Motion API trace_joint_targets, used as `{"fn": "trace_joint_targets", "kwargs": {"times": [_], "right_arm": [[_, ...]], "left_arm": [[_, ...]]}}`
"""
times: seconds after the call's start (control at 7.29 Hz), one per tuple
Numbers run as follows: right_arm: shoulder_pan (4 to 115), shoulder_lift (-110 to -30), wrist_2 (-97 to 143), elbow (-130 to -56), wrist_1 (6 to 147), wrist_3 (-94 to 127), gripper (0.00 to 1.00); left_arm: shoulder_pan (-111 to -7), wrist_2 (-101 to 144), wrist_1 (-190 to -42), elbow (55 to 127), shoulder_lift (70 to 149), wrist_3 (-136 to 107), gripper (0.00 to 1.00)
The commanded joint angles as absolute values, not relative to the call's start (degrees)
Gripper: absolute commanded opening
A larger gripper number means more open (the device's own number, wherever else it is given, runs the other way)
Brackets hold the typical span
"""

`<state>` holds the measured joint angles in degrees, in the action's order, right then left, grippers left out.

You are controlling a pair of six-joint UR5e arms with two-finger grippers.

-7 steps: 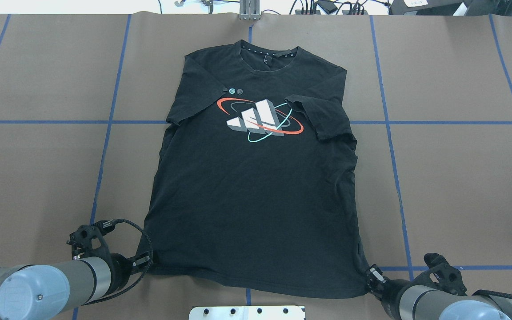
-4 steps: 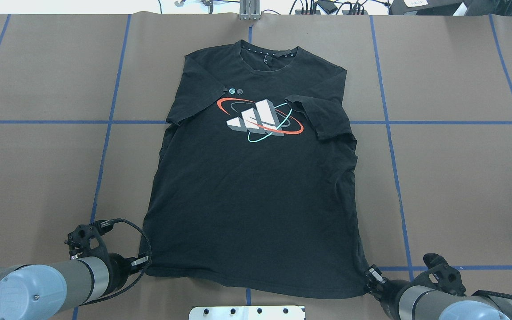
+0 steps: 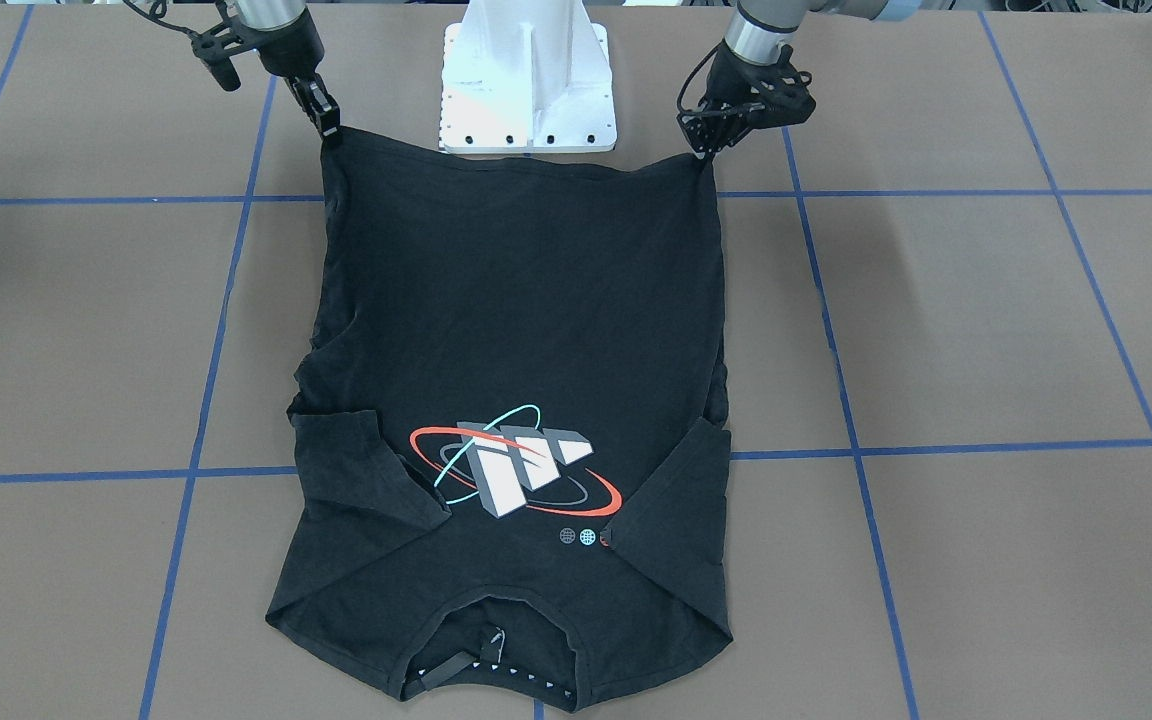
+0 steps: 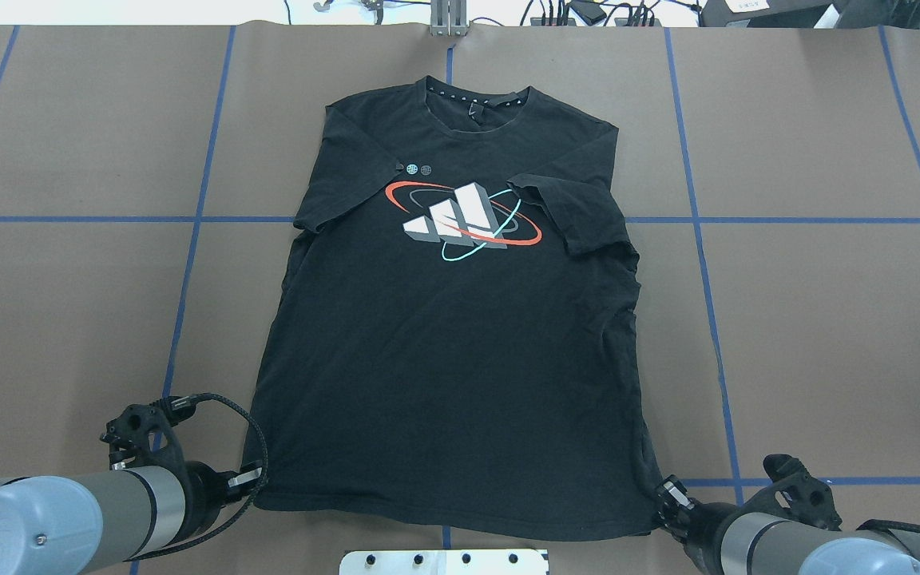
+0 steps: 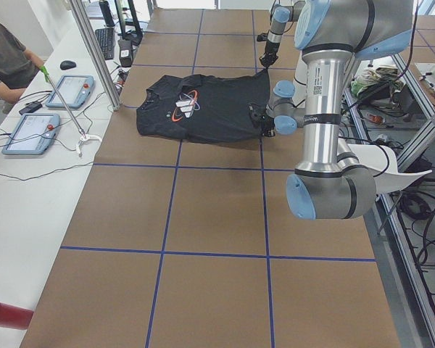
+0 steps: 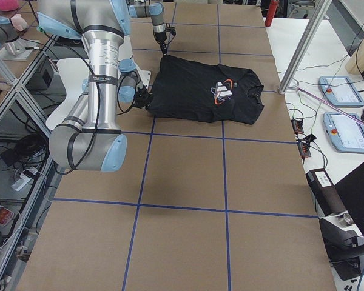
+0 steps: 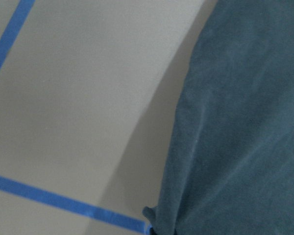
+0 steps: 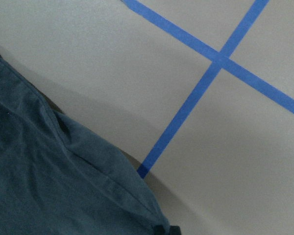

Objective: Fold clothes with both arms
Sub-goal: 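Lower the left gripper to the hem corner nearest it and grasp both hem corners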

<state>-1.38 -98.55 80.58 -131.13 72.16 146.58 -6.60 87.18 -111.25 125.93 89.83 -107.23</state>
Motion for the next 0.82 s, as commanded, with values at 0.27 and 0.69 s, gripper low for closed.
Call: {"fn": "trace_joint_targets", "kwargs": {"times": [0.27,0.69], "right_arm": [[-0.6,-105.2,85.1,-138.1,72.1,145.1,0.0],[13.1,-104.2,95.4,-139.4,72.4,140.2,0.0]], "left_arm": [[-5.9,91.4,-108.8,136.3,89.9,-113.0,0.0],[-11.2,93.5,-108.7,139.3,92.6,-112.9,0.0]]}}
